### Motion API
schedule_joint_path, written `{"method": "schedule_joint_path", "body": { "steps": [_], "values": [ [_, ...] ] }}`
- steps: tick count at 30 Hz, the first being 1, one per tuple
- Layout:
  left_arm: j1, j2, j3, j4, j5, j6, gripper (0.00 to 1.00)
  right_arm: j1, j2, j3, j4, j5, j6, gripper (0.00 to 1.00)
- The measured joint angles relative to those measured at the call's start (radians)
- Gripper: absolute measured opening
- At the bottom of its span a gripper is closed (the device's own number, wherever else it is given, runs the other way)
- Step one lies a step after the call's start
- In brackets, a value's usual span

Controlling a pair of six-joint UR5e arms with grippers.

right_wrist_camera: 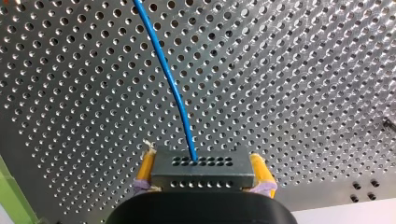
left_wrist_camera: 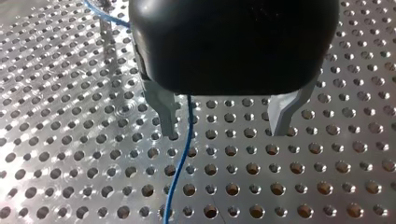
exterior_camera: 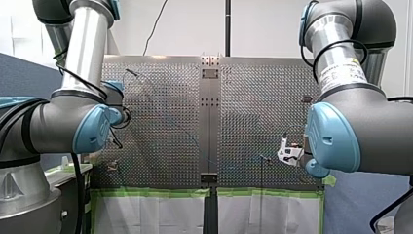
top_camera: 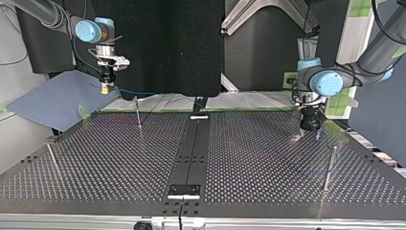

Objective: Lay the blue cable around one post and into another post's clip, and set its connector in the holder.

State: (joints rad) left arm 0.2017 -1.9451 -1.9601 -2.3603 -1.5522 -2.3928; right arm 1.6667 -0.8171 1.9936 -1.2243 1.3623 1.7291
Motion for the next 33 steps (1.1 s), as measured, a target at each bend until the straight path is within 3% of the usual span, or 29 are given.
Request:
{"method": "schedule_joint_path", "body": {
  "steps": [8,15,23,33],
  "values": [
    [0.0,-0.012,0.0,0.006,-0.004,0.005,1.0,0.0,0.0,0.0,0.0,0.0,0.0,0.0],
    [0.002,-0.069,0.0,0.035,-0.001,0.017,1.0,0.0,0.0,0.0,0.001,0.0,0.0,0.0],
    [0.008,-0.114,-0.015,0.002,-0.024,0.05,1.0,0.0,0.0,0.0,0.002,0.0,0.0,0.0],
    [0.017,-0.039,-0.112,0.049,-0.047,0.085,1.0,0.0,-0.001,0.0,0.001,0.0,0.0,0.0]
  ]
}}
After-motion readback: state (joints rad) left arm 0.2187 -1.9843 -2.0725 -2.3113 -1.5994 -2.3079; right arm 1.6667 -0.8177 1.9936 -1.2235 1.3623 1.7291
